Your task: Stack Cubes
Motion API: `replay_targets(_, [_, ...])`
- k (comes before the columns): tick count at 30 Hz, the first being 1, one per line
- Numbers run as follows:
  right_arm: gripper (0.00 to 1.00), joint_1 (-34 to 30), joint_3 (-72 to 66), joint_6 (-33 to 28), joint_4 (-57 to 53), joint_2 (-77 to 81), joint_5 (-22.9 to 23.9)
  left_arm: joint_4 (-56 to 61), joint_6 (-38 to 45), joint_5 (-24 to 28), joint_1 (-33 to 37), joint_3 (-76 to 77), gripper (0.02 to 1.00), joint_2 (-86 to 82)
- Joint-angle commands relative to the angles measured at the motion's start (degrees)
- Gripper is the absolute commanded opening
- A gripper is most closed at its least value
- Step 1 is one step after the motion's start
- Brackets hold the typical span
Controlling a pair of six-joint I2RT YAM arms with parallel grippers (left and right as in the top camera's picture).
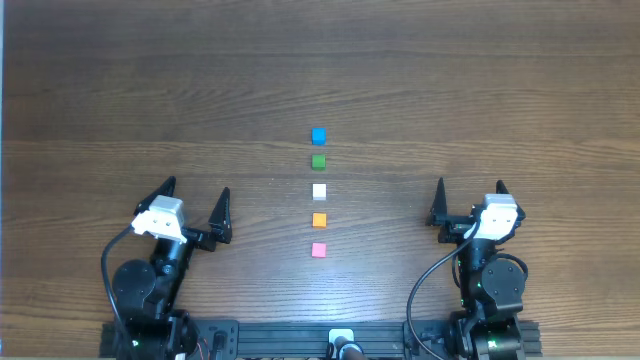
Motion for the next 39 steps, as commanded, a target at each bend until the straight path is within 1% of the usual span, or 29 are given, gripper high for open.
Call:
replay_targets(1, [0.993,-0.31,-0.28,0.13,-0.22,-0.57,-0.04,0.26,1.03,0.52,0.26,-0.5,1.0,-0.42])
replay_targets(36, [0.991,-0.31,-0.28,0.11,-0.22,-0.57,-0.02,0.22,1.01,0.09,0.26,-0.5,1.0,-0.2])
replay_targets(39, [0.993,-0.31,-0.28,0.11,-0.22,-0.57,-0.04,0.24,-0.68,0.17,0.02,-0.5,1.0,-0.2])
